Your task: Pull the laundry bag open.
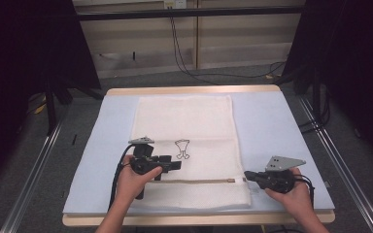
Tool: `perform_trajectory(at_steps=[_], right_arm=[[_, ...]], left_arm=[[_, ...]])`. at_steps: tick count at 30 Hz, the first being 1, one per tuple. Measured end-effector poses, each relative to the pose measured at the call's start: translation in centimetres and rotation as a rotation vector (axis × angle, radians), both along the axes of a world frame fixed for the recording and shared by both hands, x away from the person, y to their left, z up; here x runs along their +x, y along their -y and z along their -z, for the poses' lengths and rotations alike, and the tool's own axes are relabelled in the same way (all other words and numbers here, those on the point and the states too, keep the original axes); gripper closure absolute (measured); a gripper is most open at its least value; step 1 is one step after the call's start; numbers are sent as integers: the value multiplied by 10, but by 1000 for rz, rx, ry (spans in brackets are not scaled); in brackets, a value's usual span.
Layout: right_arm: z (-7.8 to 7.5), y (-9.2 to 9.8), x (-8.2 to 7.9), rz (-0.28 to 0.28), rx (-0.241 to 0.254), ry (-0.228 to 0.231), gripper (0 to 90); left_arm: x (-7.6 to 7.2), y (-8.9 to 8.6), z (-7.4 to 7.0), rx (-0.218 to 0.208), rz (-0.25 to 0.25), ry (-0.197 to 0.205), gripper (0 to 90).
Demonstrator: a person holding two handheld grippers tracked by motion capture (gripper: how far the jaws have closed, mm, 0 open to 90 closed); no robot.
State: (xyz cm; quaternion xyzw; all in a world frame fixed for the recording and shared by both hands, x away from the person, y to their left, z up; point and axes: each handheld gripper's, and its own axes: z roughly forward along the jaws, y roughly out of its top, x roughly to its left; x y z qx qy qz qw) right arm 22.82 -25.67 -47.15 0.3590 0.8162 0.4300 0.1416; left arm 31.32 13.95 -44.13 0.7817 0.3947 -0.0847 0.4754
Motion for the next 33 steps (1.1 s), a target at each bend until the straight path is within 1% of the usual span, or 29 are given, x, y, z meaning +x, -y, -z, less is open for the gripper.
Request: perform_trajectory(at_steps=[2, 4, 6, 7, 8, 9, 10, 12, 14, 15, 16, 17, 18, 20, 21, 23, 25, 26, 28, 29, 30, 31, 32, 33], right_arm=[[0, 0, 1, -3, 5, -1, 900], [-1, -1, 1, -14, -1, 5, 900], [0, -2, 0, -31, -14, 16, 900], [0, -3, 0, -30, -21, 19, 900], [0, -3, 0, -31, -20, 19, 900], [0, -3, 0, -33, -19, 19, 900], [0, -3, 0, -30, -19, 24, 900], [0, -2, 0, -30, -11, 20, 900], [0, -2, 1, -23, 1, 19, 900], [0, -2, 1, -25, 8, 16, 900], [0, -3, 1, -26, 8, 14, 900], [0, -4, 1, -27, 5, 14, 900], [0, -5, 1, -31, 6, 14, 900], [1, -7, 2, -32, 5, 11, 900], [1, -8, 2, -36, 9, 14, 900], [1, -10, 3, -39, 12, 12, 900], [2, -12, 3, -48, 10, 11, 900], [3, -14, 3, -48, 4, 10, 900], [5, -16, 4, -66, -16, 3, 900], [6, -17, 4, -69, -17, -2, 900], [7, -18, 4, -68, -32, -13, 900], [8, -18, 4, -65, -42, -12, 900], [9, -18, 4, -72, -41, -25, 900], [11, -19, 4, -72, -45, -30, 900]], left_arm=[[0, 7, 1, -5, 15, -4, 387], [0, 14, 2, -14, 31, -29, 393], [-1, 21, 4, 0, 49, -42, 419], [-2, 23, 4, -3, 53, -49, 416], [-3, 24, 5, -10, 49, -61, 414], [-3, 26, 5, -16, 54, -91, 425], [-4, 28, 5, -25, 53, -110, 438], [-5, 31, 5, -25, 59, -112, 433], [-5, 35, 5, -37, 56, -127, 444], [-5, 36, 5, -34, 61, -128, 443], [-6, 38, 5, -37, 53, -131, 443], [-6, 39, 5, -34, 58, -132, 444], [-6, 41, 5, -42, 50, -144, 446], [-7, 44, 5, -45, 47, -157, 452], [-7, 46, 6, -32, 61, -159, 457], [-8, 51, 7, -36, 57, -174, 459], [-8, 56, 8, -39, 74, -190, 462], [-9, 59, 8, -48, 71, -215, 460], [-9, 65, 9, -36, 82, -217, 460], [-9, 70, 10, -38, 80, -225, 460], [-9, 71, 10, -33, 85, -227, 462], [-10, 75, 11, -33, 86, -236, 464], [-10, 79, 11, -37, 89, -249, 466], [-10, 82, 13, -32, 90, -251, 471]])
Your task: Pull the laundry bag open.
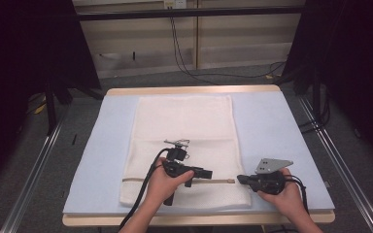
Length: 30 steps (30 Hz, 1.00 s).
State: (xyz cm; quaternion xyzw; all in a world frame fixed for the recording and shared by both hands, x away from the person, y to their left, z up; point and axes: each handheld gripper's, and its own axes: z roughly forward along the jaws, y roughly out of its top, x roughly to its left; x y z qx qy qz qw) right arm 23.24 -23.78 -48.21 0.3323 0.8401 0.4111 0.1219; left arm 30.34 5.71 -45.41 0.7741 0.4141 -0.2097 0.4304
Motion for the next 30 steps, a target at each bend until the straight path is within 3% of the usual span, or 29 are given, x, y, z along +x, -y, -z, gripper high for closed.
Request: perform_trajectory(at_steps=[4, 5, 8, 20, 25, 30], right_arm=[[2, -2, 0, -4, -8, -9, 900], [2, -2, 0, -6, -11, -6, 900], [2, -2, -1, -3, -19, 1, 900], [3, -3, -2, 33, -5, -14, 900], [3, -3, -2, 24, -6, -12, 900], [4, -3, -2, 24, -8, -7, 900]], left_arm=[[0, 11, 4, 7, -3, -39, 486], [1, 12, 5, 19, 21, -24, 491], [1, 20, 6, 9, 26, -63, 510], [2, 41, 8, 39, 58, -81, 581], [2, 46, 10, 25, 28, -106, 575], [2, 51, 11, 58, 43, -110, 600]])
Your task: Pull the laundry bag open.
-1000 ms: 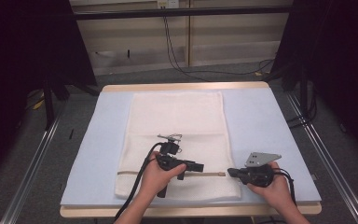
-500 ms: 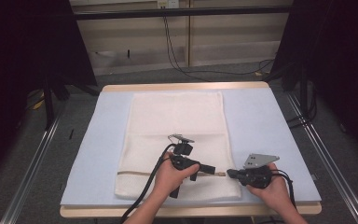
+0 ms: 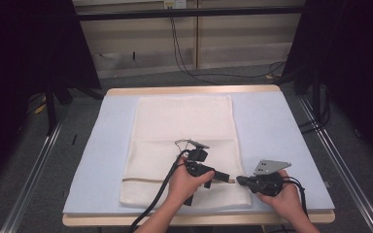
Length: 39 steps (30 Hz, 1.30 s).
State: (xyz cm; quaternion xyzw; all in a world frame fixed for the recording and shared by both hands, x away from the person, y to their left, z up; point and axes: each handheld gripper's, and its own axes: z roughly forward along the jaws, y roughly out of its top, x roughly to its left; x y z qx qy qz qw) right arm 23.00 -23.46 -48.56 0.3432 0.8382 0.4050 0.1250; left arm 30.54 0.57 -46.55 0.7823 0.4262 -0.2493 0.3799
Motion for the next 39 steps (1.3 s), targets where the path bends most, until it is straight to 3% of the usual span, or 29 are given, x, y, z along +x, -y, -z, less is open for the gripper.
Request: perform_trajectory(at_steps=[7, 19, 24, 28, 31, 35, 39], right_arm=[[0, 0, 0, -2, 0, 2, 900], [0, 0, 0, -4, -2, 3, 900], [0, 0, 0, -3, -4, 7, 900], [0, 0, 0, -2, -10, 9, 900], [0, 0, 0, -2, -10, 9, 900], [0, 0, 0, -4, -11, 12, 900], [0, 0, 0, -5, -10, 10, 900]], left_arm=[[1, 6, 4, -2, -8, -23, 635], [1, 17, 12, 60, -32, -34, 659], [0, 23, 14, 59, -40, -30, 684], [-1, 28, 17, 36, -51, -51, 719], [-1, 29, 19, 32, -37, -44, 740], [0, 30, 21, 56, -47, -35, 807], [-2, 32, 22, 51, -58, -32, 848]])
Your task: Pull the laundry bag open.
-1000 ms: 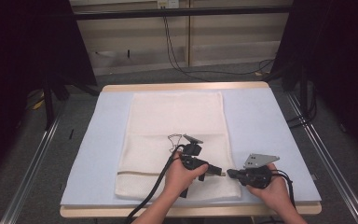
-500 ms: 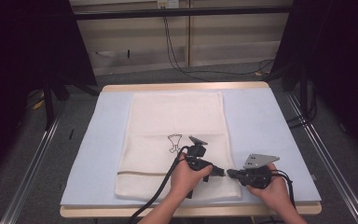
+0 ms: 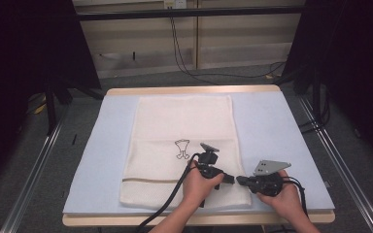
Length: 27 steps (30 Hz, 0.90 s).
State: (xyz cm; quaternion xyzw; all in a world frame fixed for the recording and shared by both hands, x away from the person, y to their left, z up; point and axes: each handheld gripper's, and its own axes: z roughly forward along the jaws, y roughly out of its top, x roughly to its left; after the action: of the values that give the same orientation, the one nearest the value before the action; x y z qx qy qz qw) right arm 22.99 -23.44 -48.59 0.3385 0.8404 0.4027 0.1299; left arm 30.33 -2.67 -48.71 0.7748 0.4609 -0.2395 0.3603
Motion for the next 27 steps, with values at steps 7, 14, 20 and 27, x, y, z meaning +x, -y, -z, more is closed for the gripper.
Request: perform_trajectory(at_steps=[7, 14, 20, 27], right_arm=[[0, 0, 0, -4, -2, 2, 900], [-1, -2, -2, -9, -27, 23, 900], [-1, -4, -3, -4, -35, 28, 900], [-1, -4, -3, -5, -37, 27, 900]], left_arm=[[2, -1, 1, 3, -16, -30, 869], [3, -3, 0, -3, -29, -69, 875], [5, -8, -2, 3, -27, -78, 875], [6, -14, -3, -5, -29, -90, 875]])
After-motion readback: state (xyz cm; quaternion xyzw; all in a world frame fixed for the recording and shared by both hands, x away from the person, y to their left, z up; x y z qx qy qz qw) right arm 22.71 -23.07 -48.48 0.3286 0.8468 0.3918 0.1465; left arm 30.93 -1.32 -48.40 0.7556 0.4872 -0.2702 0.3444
